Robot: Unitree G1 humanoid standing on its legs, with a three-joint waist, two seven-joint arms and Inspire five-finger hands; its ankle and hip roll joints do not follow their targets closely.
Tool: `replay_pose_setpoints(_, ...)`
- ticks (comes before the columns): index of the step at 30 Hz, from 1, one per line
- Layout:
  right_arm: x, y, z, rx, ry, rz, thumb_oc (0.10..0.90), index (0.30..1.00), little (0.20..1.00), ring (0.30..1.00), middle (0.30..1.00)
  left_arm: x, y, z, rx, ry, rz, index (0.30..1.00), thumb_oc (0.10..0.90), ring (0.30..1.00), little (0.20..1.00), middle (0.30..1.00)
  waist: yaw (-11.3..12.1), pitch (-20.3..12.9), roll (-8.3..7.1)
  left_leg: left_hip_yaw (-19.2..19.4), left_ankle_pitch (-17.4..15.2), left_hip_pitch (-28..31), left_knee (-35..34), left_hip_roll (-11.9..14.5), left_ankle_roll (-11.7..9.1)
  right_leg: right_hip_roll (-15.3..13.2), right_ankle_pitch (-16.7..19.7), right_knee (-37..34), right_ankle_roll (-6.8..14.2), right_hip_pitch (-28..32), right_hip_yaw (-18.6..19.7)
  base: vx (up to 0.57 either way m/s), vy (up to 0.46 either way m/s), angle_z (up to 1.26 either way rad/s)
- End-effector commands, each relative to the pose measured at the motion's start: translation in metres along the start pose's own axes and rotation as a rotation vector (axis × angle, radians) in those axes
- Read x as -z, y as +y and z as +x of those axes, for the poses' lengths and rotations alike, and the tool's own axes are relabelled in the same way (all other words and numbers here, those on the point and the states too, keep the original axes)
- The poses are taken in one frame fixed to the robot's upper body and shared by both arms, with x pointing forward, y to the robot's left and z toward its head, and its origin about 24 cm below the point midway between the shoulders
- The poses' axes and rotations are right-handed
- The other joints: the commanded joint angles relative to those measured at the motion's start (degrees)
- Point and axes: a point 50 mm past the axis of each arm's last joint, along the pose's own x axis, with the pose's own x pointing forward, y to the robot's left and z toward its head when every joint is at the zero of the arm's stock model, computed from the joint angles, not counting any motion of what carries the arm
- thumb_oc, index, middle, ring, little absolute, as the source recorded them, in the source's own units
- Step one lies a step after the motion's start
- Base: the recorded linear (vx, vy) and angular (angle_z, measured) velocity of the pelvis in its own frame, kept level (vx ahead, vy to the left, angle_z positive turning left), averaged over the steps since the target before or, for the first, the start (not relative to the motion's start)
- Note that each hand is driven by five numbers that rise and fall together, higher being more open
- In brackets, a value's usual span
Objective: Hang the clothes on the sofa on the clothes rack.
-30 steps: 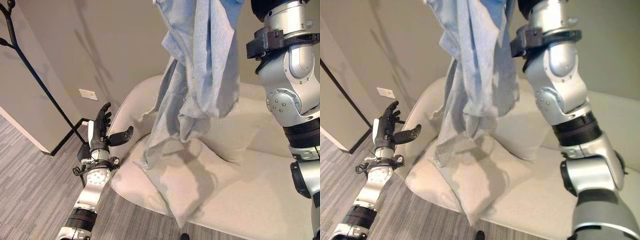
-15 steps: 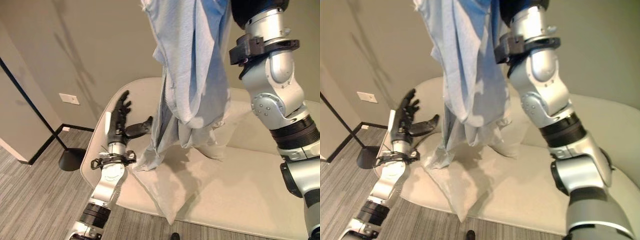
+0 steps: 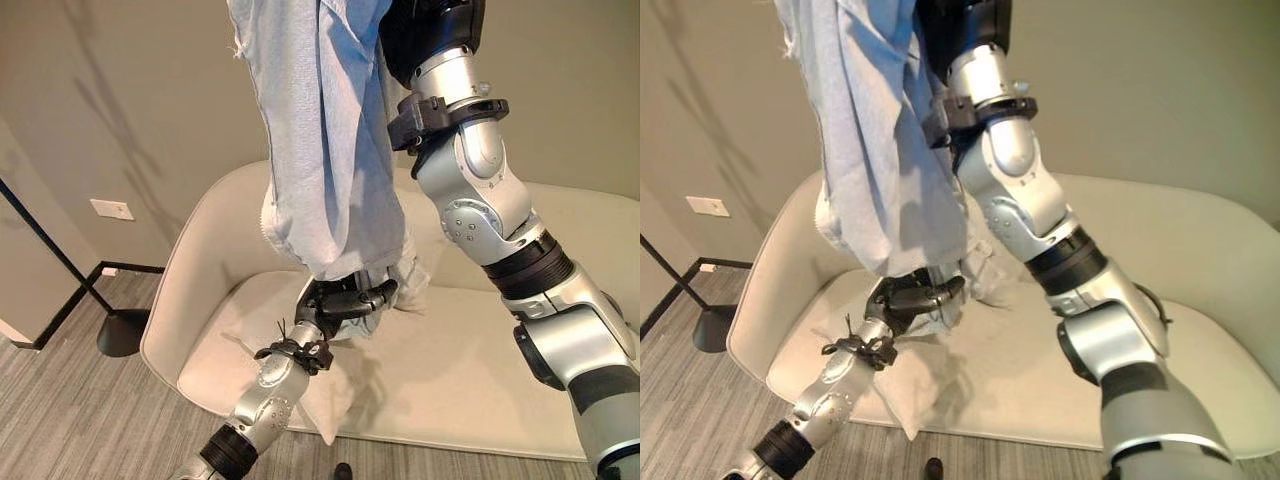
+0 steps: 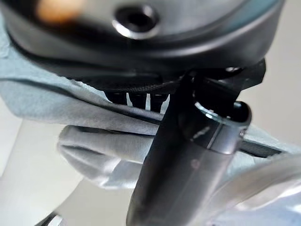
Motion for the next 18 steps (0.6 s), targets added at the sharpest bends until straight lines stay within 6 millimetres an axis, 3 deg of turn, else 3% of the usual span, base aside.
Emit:
replay_pose_setpoints(1,-0.07,0.038,0.036,-0.067,-0.306,0.139,0.4,0.3,0.3,0.3,0.3,-0.01,-0.041,0.023,0.203,-0.054,0.012,0.9,0.8,0.9,0.9,0.9,0.58,-5.26,-1.59,-2.03,7.41,-0.63,3.25,1.62,-2.12,-1.57,-9.06,0.43,3.49,4.89,1.97,0.0,0.0,0.0)
replay_pose_setpoints(4,-0.068,0.047,0.029,-0.064,-0.319,0.288,0.4,0.3,0.3,0.3,0.3,0.001,-0.049,0.049,0.109,-0.026,0.085,0.9,0.8,0.9,0.9,0.9,-1.26,-5.41,-1.44,-1.39,7.61,-0.41,3.39,1.29,-2.21,-1.56,-8.59,0.43,3.29,4.86,3.16,0.0,-0.003,-0.01)
replay_pose_setpoints(5,-0.067,0.047,0.027,-0.062,-0.324,0.304,0.4,0.3,0.3,0.3,0.3,-0.001,-0.049,0.053,0.085,-0.036,0.096,0.676,0.651,0.676,0.676,0.676,-1.5,-5.44,-1.38,-1.27,7.68,-0.34,3.28,1.29,-2.24,-1.6,-8.51,0.43,3.26,4.78,3.25,0.01,-0.003,-0.05)
replay_pose_setpoints(6,-0.067,0.046,0.024,-0.06,-0.329,0.316,0.4,0.3,0.3,0.3,0.3,-0.002,-0.049,0.057,0.064,-0.041,0.102,0.394,0.463,0.394,0.394,0.394,-1.8,-5.51,-1.32,-1.15,7.68,-0.23,3.16,1.23,-2.25,-1.6,-8.41,0.43,3.24,4.74,3.4,0.01,-0.009,-0.2)
replay_pose_setpoints(7,-0.068,0.047,0.018,-0.069,-0.342,0.329,0.4,0.3,0.3,0.3,0.3,-0.005,-0.047,0.063,0.022,-0.055,0.117,0.3,0.4,0.3,0.3,0.3,-2.25,-5.52,-1.2,-0.83,7.78,0.05,2.87,1.18,-2.33,-1.53,-8.33,0.43,3.24,4.58,3.67,0.01,-0.016,-0.19)
replay_pose_setpoints(18,-0.076,0.023,-0.01,-0.053,-0.401,0.256,0.4,0.3,0.3,0.3,0.3,-0.036,-0.018,0.054,-0.145,-0.192,0.044,0.3,0.4,0.3,0.3,0.3,-1.93,-5.03,-0.83,-1.06,9.26,-0.43,4.42,1.89,-2.89,-0.88,-8.89,0.43,3.04,4.22,4.07,0.01,-0.02,-0.08)
